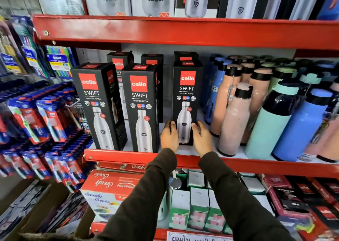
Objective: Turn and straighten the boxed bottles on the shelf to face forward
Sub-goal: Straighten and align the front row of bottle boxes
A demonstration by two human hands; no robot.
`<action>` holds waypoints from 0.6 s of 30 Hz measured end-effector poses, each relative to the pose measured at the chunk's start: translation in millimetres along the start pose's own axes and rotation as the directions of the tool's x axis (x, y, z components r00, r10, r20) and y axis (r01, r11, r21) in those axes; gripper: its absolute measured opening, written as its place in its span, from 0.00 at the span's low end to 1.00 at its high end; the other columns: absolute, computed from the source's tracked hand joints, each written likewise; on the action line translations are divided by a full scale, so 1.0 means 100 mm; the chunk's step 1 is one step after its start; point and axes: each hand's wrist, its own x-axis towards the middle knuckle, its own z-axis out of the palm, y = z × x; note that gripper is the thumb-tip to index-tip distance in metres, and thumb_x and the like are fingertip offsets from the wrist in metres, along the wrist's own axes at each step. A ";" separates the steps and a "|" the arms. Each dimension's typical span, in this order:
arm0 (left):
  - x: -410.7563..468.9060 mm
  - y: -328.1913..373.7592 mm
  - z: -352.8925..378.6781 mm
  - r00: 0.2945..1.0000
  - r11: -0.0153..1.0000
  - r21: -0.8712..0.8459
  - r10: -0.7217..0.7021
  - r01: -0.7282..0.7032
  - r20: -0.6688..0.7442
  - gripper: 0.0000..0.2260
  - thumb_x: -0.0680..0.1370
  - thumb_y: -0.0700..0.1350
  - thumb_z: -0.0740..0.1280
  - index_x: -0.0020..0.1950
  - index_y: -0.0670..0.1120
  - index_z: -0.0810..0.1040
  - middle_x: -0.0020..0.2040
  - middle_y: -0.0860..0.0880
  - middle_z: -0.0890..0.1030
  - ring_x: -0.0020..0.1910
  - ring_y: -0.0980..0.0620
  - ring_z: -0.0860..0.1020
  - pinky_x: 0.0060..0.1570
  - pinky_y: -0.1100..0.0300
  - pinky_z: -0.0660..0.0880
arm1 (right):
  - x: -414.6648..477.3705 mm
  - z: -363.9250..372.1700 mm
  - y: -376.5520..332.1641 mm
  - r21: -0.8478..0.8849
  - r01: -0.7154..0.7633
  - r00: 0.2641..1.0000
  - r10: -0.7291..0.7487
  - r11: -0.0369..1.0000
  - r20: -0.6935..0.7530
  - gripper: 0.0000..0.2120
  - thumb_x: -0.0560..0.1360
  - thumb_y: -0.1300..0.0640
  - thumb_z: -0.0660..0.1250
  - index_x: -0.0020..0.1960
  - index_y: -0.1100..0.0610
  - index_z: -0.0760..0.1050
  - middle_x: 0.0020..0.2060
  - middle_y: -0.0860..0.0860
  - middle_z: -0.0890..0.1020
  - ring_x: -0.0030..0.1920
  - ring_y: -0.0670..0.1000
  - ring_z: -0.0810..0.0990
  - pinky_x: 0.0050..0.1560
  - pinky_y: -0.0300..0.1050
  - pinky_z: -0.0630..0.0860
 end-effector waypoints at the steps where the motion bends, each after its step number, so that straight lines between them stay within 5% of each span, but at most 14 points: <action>1: -0.03 0.00 -0.01 1.000 1.000 0.003 0.009 -0.009 -0.006 0.18 0.84 0.46 0.54 0.71 0.42 0.70 0.70 0.42 0.75 0.70 0.45 0.71 0.60 0.69 0.60 | -0.03 -0.01 -0.01 0.001 0.009 1.000 -0.009 1.000 -0.008 0.21 0.81 0.54 0.58 0.72 0.61 0.66 0.70 0.58 0.72 0.71 0.55 0.69 0.60 0.34 0.60; 8: -0.28 -0.05 -0.11 0.999 0.998 0.043 0.039 -0.038 -0.032 0.16 0.83 0.46 0.56 0.68 0.43 0.75 0.64 0.43 0.79 0.64 0.46 0.76 0.58 0.66 0.65 | -0.35 -0.10 -0.02 0.001 0.046 0.998 -0.046 0.999 -0.032 0.19 0.81 0.53 0.59 0.70 0.59 0.69 0.67 0.56 0.76 0.65 0.50 0.73 0.59 0.35 0.63; 12: -0.47 -0.02 -0.17 0.998 0.998 0.026 0.060 -0.059 -0.017 0.16 0.83 0.47 0.56 0.69 0.44 0.74 0.60 0.50 0.79 0.59 0.55 0.74 0.59 0.66 0.65 | -0.51 -0.18 -0.02 0.025 0.068 0.998 -0.068 0.997 -0.009 0.18 0.81 0.52 0.60 0.68 0.56 0.71 0.64 0.53 0.78 0.58 0.44 0.74 0.58 0.36 0.66; 18: -0.66 -0.02 -0.24 0.995 0.994 0.025 0.102 -0.102 -0.020 0.16 0.83 0.47 0.56 0.68 0.45 0.74 0.61 0.49 0.79 0.59 0.56 0.74 0.60 0.64 0.67 | -0.67 -0.23 -0.02 0.052 0.082 0.997 -0.083 0.995 0.003 0.16 0.80 0.52 0.60 0.66 0.56 0.72 0.62 0.52 0.80 0.61 0.47 0.76 0.60 0.38 0.68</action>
